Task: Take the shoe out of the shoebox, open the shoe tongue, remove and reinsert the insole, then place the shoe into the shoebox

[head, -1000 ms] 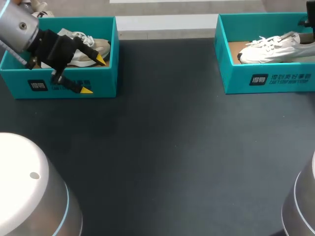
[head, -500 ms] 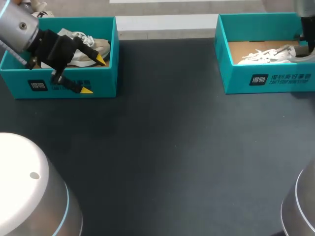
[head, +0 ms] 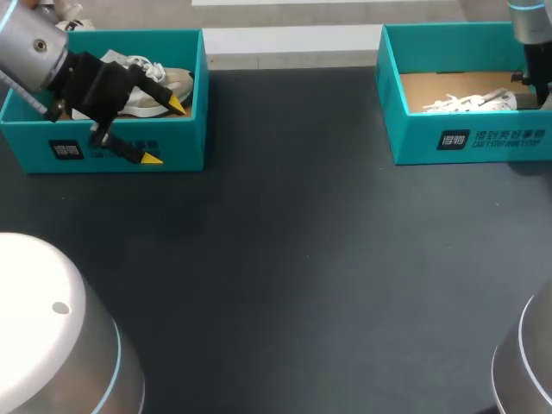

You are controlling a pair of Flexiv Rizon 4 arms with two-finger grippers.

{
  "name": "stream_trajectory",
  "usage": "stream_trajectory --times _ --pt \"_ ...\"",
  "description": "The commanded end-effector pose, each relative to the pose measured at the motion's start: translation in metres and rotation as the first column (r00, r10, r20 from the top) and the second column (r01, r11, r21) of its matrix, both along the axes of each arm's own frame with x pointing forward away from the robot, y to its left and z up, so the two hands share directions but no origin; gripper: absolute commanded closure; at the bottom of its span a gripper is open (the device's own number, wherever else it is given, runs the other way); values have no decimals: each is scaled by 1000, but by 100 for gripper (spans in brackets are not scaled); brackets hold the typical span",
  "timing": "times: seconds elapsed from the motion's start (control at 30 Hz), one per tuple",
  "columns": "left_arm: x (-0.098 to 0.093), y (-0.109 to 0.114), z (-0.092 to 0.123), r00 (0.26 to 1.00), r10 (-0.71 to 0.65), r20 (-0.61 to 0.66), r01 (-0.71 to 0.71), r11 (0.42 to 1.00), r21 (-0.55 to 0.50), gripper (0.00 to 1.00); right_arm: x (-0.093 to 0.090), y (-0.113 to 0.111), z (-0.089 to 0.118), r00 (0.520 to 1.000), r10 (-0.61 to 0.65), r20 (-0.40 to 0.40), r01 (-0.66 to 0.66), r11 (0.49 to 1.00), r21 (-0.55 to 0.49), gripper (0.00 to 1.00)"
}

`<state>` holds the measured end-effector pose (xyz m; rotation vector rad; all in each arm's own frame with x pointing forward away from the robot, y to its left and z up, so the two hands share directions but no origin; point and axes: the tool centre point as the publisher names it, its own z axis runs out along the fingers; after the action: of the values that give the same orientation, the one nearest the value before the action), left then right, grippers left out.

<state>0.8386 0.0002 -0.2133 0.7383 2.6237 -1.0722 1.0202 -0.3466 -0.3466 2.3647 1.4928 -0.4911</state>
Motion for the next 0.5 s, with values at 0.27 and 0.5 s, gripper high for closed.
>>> stream_trajectory --times 0.27,0.5 --pt "0 0 0 1000 0 0 0 1000 2 0 -1 -1 5 1000 5 -6 -4 1000 7 30" --pt "0 0 0 1000 0 0 0 1000 2 0 -7 0 23 1000 -3 11 2 1000 25 0"
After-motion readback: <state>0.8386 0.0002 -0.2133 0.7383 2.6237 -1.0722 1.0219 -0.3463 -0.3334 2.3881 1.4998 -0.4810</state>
